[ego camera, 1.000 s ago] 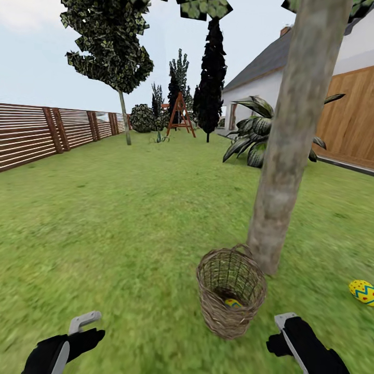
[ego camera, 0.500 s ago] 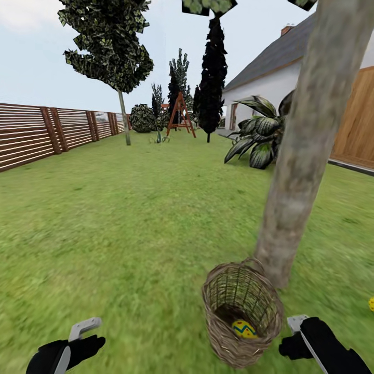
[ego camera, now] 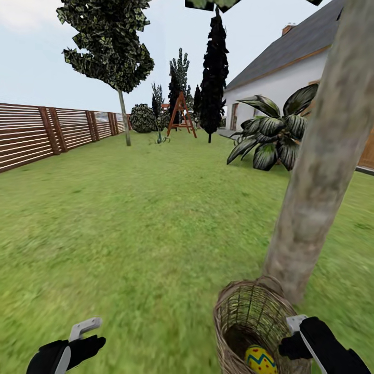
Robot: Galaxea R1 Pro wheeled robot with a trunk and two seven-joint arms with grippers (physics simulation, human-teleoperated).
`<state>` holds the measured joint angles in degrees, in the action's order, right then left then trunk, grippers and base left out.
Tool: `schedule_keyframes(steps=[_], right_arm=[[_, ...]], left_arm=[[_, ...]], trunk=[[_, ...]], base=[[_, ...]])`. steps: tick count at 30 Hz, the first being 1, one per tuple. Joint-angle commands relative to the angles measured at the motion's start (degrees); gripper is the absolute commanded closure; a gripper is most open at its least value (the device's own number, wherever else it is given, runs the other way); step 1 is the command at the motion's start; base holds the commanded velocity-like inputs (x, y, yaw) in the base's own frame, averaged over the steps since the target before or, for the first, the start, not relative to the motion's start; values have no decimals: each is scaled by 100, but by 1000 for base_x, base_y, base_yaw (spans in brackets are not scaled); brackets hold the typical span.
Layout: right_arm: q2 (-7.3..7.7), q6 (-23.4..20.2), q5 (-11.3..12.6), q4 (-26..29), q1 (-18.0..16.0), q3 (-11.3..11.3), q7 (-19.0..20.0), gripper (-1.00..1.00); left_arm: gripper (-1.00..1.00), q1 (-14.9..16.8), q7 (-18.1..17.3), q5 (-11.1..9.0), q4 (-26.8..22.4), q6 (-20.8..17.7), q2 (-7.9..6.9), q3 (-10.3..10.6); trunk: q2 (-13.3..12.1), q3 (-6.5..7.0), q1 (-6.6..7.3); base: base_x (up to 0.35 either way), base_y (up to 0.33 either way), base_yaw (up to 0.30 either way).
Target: Take the three Easter eggs out of the wicker basket on the lawn in the garden, then place them on the lawn next to a single tree (choose any tree) so that all three eggs are next to the same tree and none are left in the basket.
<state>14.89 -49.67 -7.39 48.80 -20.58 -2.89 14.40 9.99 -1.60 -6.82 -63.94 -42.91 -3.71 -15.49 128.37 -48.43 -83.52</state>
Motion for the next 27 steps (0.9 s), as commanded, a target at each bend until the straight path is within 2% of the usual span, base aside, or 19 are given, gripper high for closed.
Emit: schedule_keyframes(steps=[1, 8, 19, 27], right_arm=[[5, -18, -61, 7, -4, -16, 45, -100], [-3, -21, -68, 7, -1, -20, 45, -100], [-12, -25, -77, -1, -5, -27, 45, -100], [-5, -24, -75, 7, -4, -19, 45, -100]], left_arm=[[-100, 3, -7, -30, -5, -30, 1, -8], [-100, 3, -12, -47, -13, -25, 1, -9], [-100, 3, -15, -39, -13, -33, 0, -32], [-100, 3, -16, -43, -5, -25, 1, -10]], trunk=[[2, -6, -3], [2, -6, -3], [2, -6, -3], [2, -6, -3]], base=[[335, 2, 0], [118, 13, 0], [2, 260, 0], [264, 57, 0]])
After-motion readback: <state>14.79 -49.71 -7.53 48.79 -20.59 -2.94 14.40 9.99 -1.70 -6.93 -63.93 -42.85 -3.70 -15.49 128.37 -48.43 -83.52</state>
